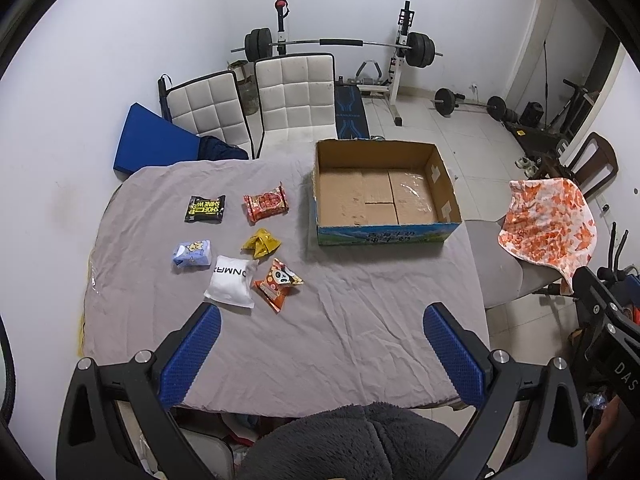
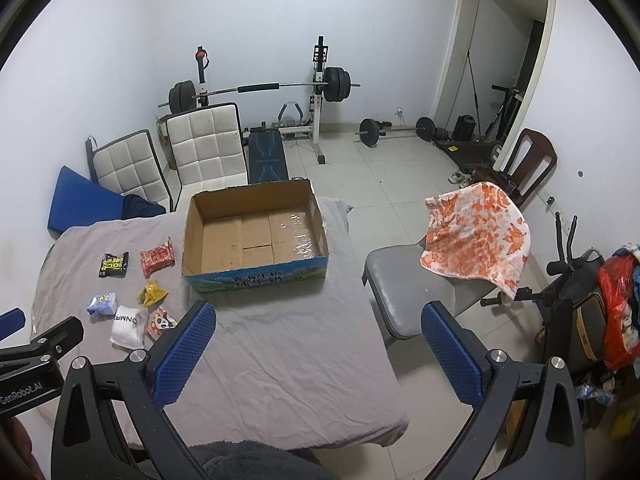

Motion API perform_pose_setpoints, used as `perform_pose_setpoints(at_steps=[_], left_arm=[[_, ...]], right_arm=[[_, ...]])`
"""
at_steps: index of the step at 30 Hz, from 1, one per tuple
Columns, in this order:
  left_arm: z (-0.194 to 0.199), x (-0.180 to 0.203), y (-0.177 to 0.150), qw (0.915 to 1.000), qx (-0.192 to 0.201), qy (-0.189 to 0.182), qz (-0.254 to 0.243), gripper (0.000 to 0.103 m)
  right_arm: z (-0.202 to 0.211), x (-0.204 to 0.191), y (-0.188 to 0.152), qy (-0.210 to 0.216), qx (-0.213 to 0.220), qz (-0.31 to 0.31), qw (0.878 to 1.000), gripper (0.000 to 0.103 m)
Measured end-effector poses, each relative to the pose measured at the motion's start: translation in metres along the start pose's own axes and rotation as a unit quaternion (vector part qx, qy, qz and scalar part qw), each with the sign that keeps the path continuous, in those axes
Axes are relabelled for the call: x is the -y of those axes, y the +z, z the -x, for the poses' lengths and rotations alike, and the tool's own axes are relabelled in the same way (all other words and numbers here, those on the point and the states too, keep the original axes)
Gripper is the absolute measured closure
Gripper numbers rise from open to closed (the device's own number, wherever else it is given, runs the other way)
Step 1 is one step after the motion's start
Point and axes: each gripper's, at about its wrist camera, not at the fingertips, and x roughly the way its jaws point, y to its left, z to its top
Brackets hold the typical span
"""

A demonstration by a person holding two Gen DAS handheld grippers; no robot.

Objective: Organize soft objects

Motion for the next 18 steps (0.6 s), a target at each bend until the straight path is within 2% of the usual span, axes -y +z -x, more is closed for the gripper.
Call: perform_pose_setpoints(at_steps=[18], left_arm=[[0.001, 0.000, 0.000, 0.9999, 0.002, 0.010, 0.004, 0.000]], right_arm=[[-0.004, 0.008, -0.003, 0.005, -0.001, -0.003, 1.000, 0.000]])
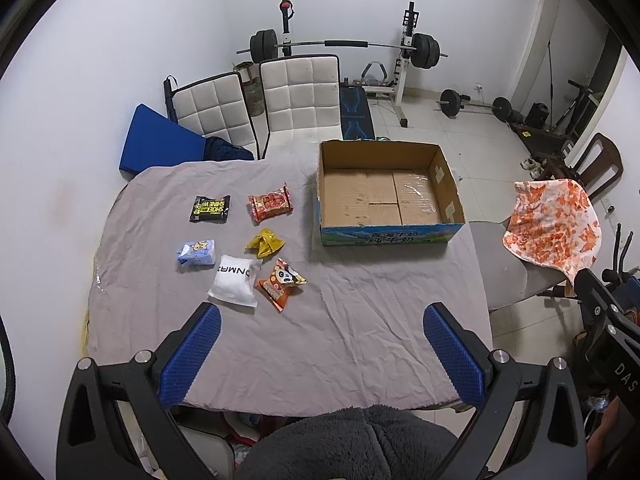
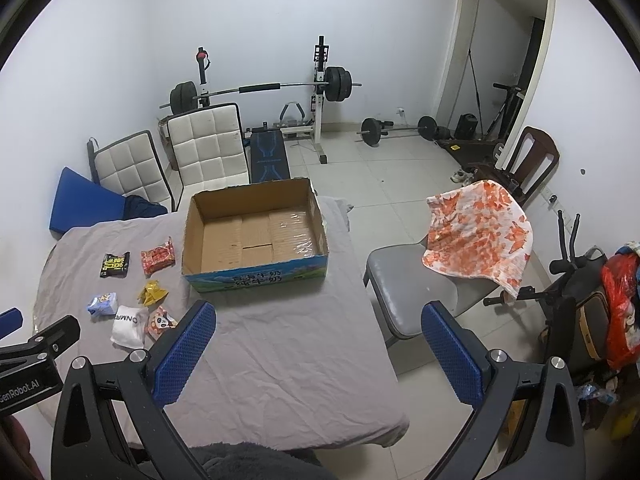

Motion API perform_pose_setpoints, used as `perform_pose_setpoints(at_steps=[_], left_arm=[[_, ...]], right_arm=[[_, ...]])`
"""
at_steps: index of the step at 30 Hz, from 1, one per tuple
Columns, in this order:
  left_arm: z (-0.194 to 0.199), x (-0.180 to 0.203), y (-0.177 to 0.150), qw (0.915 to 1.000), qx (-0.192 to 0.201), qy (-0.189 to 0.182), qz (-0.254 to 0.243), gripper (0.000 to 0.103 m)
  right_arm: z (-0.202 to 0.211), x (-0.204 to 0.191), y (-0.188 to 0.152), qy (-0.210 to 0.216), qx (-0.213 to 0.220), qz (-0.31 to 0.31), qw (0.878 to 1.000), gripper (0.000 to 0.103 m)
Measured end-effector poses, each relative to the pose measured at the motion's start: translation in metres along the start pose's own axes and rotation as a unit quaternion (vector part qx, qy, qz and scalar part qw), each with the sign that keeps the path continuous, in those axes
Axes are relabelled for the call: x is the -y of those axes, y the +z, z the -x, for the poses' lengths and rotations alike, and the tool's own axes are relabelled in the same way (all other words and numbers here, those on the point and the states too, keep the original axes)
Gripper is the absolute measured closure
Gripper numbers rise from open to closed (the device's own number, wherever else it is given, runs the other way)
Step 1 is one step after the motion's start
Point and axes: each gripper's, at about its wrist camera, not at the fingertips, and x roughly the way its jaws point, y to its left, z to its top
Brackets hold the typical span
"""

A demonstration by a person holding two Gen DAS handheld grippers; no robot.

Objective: Organize soft objects

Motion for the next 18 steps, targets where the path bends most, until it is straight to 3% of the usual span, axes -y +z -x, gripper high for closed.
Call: perform_pose_setpoints(at_steps=[18], left_arm=[[0.0062, -0.0049, -0.0023, 1.0000, 0.007, 0.001, 0.006, 0.000]], right_arm=[[-0.0027, -0.0094, -0.0018, 0.006, -0.001, 0.002, 1.000, 0.000]])
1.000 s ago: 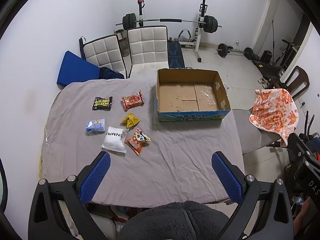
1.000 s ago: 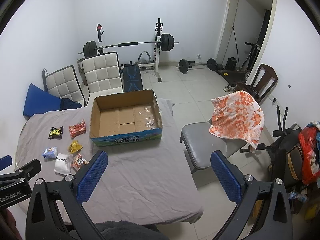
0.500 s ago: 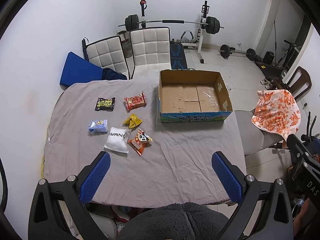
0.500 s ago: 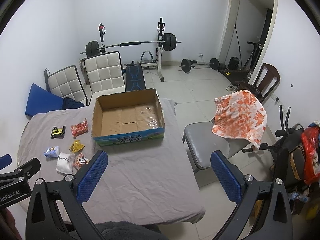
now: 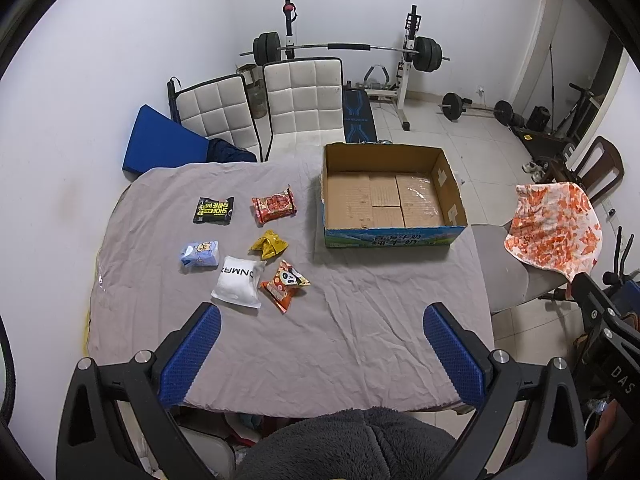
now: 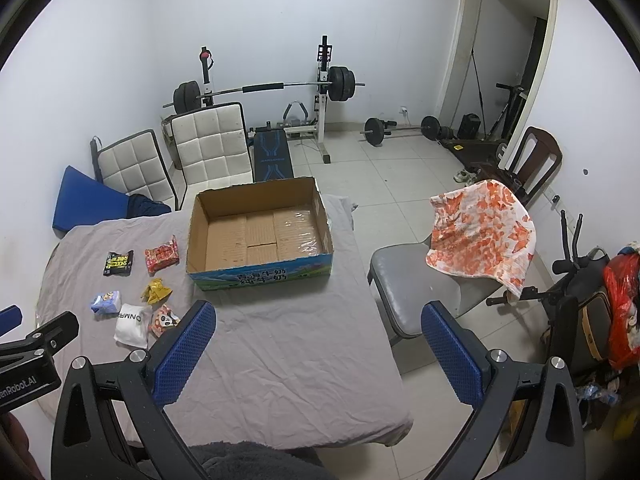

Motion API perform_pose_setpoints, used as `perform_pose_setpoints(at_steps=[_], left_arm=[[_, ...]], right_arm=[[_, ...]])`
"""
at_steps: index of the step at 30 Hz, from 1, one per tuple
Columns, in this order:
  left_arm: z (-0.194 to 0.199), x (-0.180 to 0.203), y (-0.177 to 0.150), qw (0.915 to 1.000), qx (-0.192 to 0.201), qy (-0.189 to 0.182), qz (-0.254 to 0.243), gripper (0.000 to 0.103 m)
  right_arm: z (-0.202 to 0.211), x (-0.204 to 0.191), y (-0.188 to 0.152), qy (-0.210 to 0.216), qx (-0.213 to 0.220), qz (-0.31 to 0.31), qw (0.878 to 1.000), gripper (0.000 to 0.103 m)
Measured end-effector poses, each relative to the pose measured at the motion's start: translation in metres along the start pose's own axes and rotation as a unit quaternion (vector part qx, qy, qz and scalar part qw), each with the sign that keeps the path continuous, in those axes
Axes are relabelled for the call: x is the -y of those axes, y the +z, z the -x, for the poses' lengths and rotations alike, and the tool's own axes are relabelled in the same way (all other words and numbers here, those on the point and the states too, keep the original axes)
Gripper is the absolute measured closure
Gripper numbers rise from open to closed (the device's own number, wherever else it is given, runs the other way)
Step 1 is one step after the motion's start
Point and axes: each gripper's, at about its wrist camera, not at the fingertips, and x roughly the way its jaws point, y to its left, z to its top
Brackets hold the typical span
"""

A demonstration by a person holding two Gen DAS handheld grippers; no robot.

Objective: Organize soft objects

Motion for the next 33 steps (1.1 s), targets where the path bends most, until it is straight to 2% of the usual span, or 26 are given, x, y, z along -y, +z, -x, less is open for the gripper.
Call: perform_pose_setpoints(at_steps=[12, 15, 17, 22, 23, 25, 26, 29, 33], left_arm=[[0.001, -0.001, 0.003, 1.0000, 0.007, 0.001, 0.005, 0.000], [-0.003, -0.008, 0.011, 0.9997, 0.018, 0.011, 0.011, 0.000], [-0.010, -0.023, 0.019, 0.9989, 0.023, 0.025, 0.033, 0.000], [-0.040, -0.076, 0.033, 0.9918, 0.019, 0.069, 0.106, 0.000], [-0.050, -0.088, 0.033, 0.9891, 0.009, 0.086, 0.120, 0.000], [-0.067, -0.106, 0.030, 0.9862, -0.001, 0.096, 0.134, 0.000], [-0.081, -0.118, 0.027, 0.9831, -0.018, 0.113, 0.142, 0.000], [-0.117, -0.142, 0.018, 0.9795, -0.049, 0.129, 0.146, 0.000], [-0.181, -0.169, 0.006, 0.9768, -0.105, 0.136, 0.128, 0.000]], right_arm=[[0.000, -0.002, 0.004, 0.008, 0.001, 0.000, 1.000, 0.000], [-0.009, -0.002, 0.008, 0.019, -0.004, 0.000, 1.000, 0.000], [-0.021, -0.004, 0.011, 0.035, -0.011, 0.000, 0.999, 0.000], [-0.082, -0.030, 0.015, 0.091, -0.055, 0.025, 0.994, 0.000], [-0.099, -0.041, 0.014, 0.108, -0.068, 0.038, 0.991, 0.000], [-0.131, -0.066, 0.009, 0.136, -0.095, 0.066, 0.984, 0.000], [-0.152, -0.084, 0.005, 0.148, -0.113, 0.085, 0.979, 0.000], [-0.206, -0.132, -0.012, 0.164, -0.165, 0.119, 0.965, 0.000], [-0.272, -0.192, -0.044, 0.191, -0.244, 0.115, 0.944, 0.000]])
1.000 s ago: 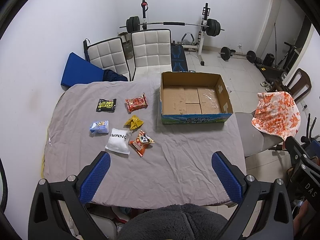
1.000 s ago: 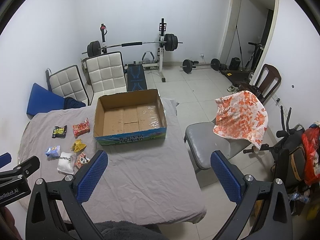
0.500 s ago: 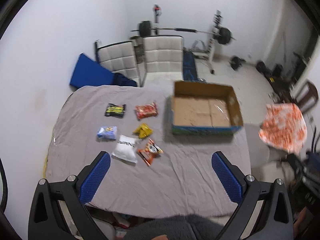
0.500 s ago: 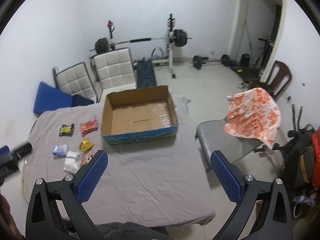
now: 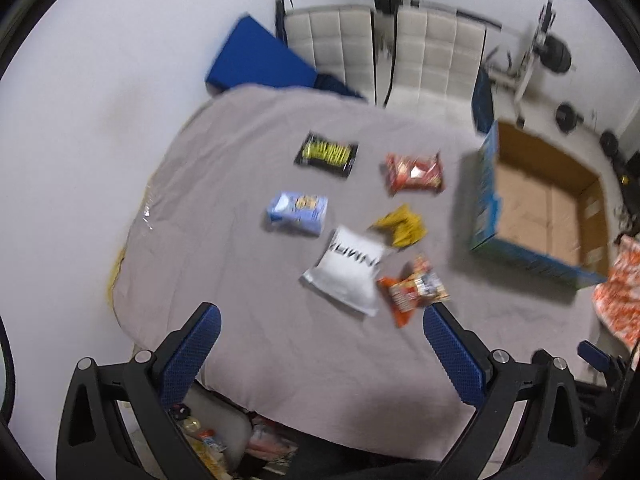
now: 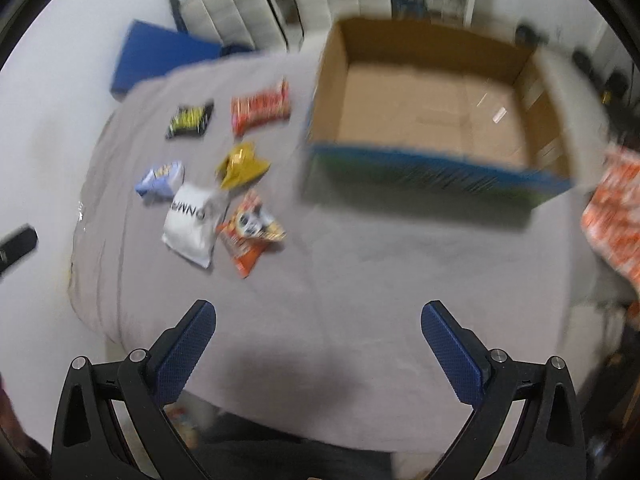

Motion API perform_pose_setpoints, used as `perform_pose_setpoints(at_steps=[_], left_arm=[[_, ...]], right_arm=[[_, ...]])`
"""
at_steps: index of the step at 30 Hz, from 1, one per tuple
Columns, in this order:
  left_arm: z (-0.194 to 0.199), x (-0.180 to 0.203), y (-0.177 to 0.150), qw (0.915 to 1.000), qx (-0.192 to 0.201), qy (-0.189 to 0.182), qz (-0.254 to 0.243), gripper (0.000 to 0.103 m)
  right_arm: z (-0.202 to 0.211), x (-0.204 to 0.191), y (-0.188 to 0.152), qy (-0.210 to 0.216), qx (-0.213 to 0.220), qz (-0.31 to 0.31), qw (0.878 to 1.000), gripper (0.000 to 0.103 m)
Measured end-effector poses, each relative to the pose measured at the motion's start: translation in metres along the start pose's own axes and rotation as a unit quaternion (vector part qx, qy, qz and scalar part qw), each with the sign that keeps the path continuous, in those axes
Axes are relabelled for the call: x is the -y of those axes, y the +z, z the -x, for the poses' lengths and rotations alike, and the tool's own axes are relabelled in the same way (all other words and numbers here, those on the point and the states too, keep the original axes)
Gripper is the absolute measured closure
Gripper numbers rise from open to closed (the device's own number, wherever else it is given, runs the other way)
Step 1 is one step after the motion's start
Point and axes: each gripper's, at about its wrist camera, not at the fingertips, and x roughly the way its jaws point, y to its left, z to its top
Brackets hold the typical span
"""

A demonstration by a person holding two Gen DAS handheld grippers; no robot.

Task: Organize soft objects
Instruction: 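Grasp the white NMRX pouch with the left tool while the right tool grasps the panda chip bag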

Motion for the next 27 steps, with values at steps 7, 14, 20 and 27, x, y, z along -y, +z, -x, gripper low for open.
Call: perform_pose_setpoints(at_steps=[7, 14, 20, 27], left_arm=[[-0.109, -0.009, 0.017, 0.9958, -0.079, -0.006, -0.046, 0.000], [-0.172, -0.013, 0.035, 0.9881, -0.116, -0.026, -0.097, 0.000], [-0.210, -0.008, 0.042, 0.9796, -0.144, -0.057, -0.129, 0.000], [-0.237, 0.017, 0.044, 0.9632, -0.185, -0.113, -0.160, 0.000]], right_arm=[[-0.135, -0.042, 0.029, 0.071, -0.106, -0.167, 0.978, 0.000], [-0.218, -0.071, 0.051, 0.075, -0.142, -0.300, 0.940, 0.008], [-0.262, -0.090, 0.055, 0.042, -0.193, -0.269, 0.943, 0.057], [-0.256, -0.082, 0.058, -0.064, -0.231, -0.128, 0.963, 0.059]])
